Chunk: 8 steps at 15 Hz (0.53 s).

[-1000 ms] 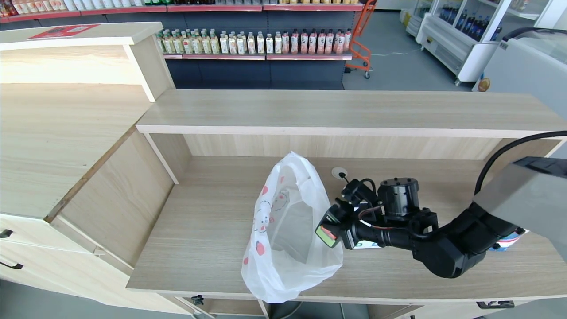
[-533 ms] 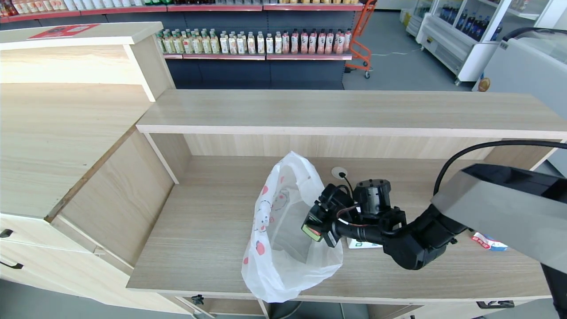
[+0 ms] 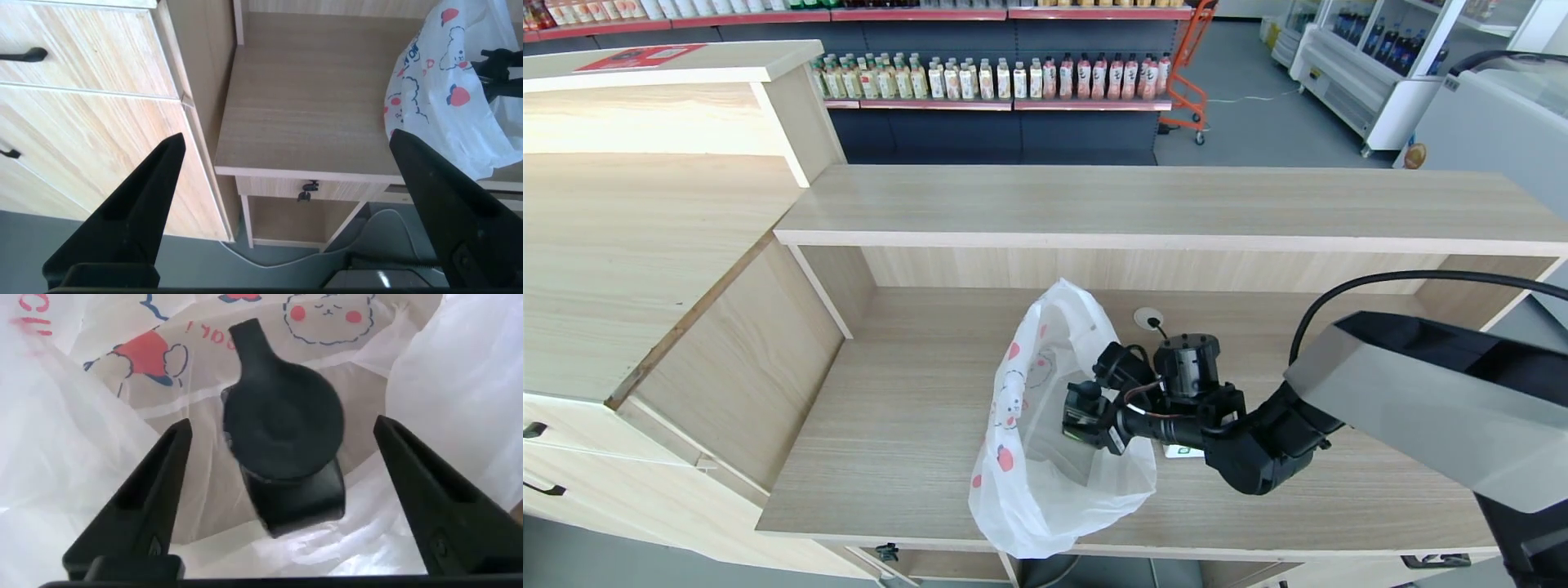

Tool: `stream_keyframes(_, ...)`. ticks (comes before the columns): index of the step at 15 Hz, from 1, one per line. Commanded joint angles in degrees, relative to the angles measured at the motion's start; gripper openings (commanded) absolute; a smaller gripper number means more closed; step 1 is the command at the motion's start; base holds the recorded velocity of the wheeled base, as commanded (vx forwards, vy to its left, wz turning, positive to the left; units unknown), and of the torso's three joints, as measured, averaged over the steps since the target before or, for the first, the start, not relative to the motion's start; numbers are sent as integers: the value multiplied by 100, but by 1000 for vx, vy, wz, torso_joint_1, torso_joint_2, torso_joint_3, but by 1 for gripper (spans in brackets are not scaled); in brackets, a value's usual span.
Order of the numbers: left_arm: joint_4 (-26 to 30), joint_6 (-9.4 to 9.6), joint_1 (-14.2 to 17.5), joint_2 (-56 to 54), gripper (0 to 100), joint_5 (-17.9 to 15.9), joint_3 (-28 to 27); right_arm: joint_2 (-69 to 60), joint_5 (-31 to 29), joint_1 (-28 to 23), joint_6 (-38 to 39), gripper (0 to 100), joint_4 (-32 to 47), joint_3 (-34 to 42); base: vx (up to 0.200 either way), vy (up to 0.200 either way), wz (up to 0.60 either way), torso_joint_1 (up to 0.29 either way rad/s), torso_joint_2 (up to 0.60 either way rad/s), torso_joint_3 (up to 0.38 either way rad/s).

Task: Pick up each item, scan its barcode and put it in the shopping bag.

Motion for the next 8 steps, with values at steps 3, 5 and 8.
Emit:
stream_keyframes(3, 0, -2, 0, -2, 100, 1, 0, -931, 3, 31, 2714, 100, 400, 25, 0, 0, 0, 0, 0, 0)
stream_keyframes(5, 0, -2, 0, -2, 100, 1, 0, -1608, 3, -163, 3795, 100, 980, 104, 0, 0, 0, 0, 0, 0)
stream_keyframes(8, 0, -2, 0, -2, 100, 1, 0, -2566, 3, -672, 4463, 100, 1507, 394, 0, 0, 0, 0, 0, 0)
